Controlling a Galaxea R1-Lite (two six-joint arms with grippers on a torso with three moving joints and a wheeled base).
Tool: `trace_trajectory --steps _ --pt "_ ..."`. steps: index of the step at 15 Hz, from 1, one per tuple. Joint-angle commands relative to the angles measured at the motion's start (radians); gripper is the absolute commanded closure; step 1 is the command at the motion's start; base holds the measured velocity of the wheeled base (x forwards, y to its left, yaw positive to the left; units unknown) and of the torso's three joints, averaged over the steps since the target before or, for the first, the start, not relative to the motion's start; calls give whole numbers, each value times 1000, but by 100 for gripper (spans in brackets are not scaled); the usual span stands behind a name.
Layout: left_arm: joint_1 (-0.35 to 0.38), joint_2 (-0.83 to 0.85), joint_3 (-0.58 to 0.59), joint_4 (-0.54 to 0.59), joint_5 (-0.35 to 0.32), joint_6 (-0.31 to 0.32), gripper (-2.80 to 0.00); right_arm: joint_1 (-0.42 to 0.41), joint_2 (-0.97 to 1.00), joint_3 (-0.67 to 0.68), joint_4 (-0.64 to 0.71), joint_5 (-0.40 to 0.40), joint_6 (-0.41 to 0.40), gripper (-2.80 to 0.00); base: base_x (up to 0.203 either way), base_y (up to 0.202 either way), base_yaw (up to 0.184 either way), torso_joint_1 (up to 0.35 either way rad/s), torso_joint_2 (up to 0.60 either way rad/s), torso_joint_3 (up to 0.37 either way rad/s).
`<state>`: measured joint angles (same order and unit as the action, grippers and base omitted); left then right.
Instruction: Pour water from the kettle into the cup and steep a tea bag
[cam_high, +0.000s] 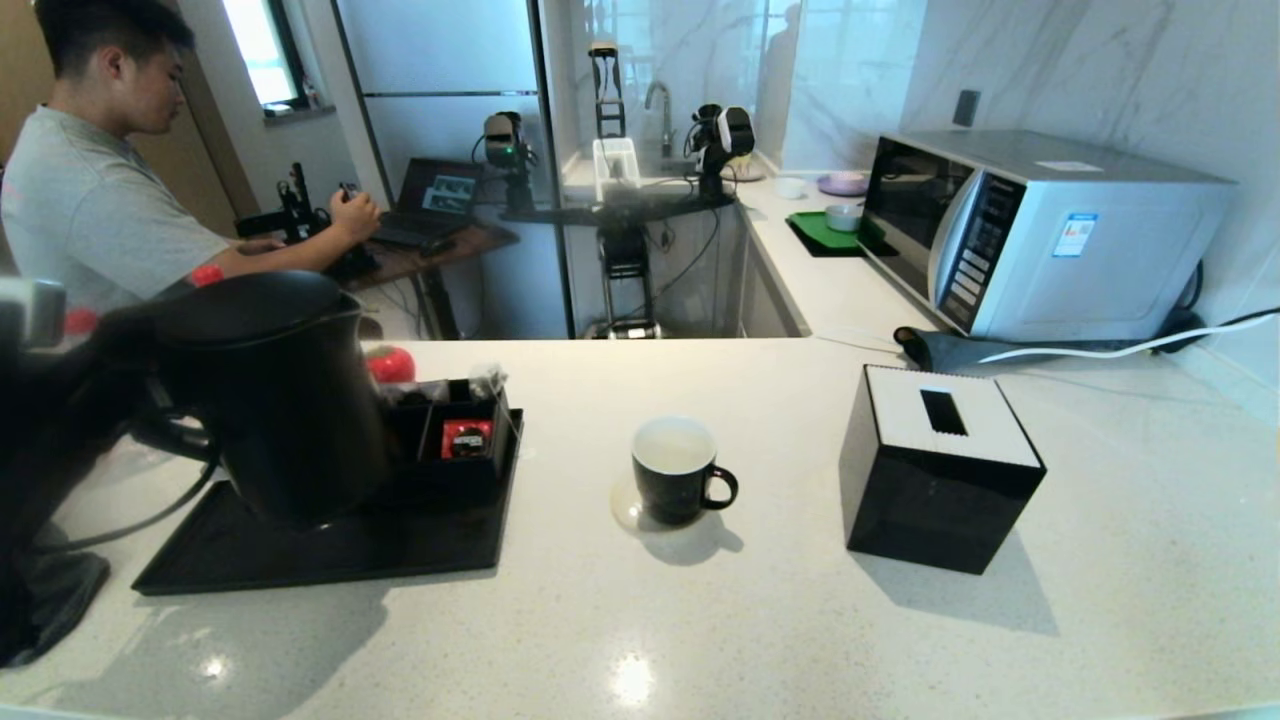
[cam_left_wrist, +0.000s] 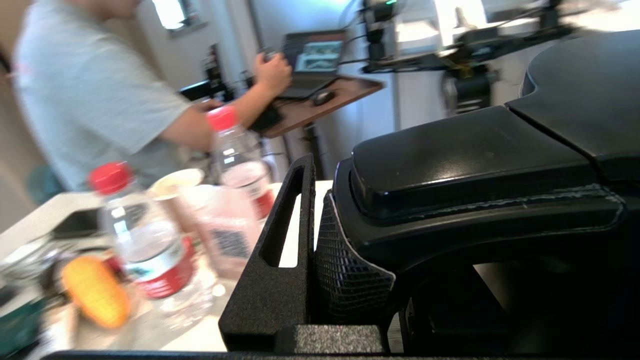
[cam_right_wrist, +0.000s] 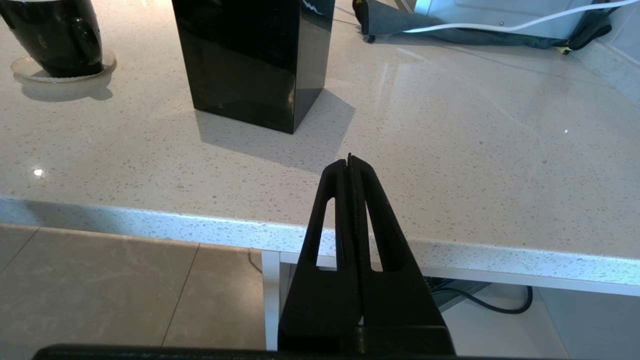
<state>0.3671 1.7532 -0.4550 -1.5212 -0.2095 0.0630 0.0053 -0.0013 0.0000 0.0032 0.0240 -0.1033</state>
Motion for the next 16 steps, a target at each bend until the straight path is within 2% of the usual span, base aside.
trace_trajectory --steps 1,4,8,12,16 --pt "-54 -34 18 -49 4 0 0 1 1 0 0 1 -1 0 0 0 0 0 0 0" --pt "-156 -54 19 -49 77 1 0 1 1 0 0 1 -1 0 0 0 0 0 0 0" --pt "-286 -67 18 -49 140 3 0 1 1 0 0 1 -1 0 0 0 0 0 0 0" --pt "-461 -59 8 -26 275 10 0 1 1 0 0 1 -1 0 0 0 0 0 0 0" --pt "-552 -14 -52 12 379 61 0 1 1 0 0 1 -1 0 0 0 0 0 0 0"
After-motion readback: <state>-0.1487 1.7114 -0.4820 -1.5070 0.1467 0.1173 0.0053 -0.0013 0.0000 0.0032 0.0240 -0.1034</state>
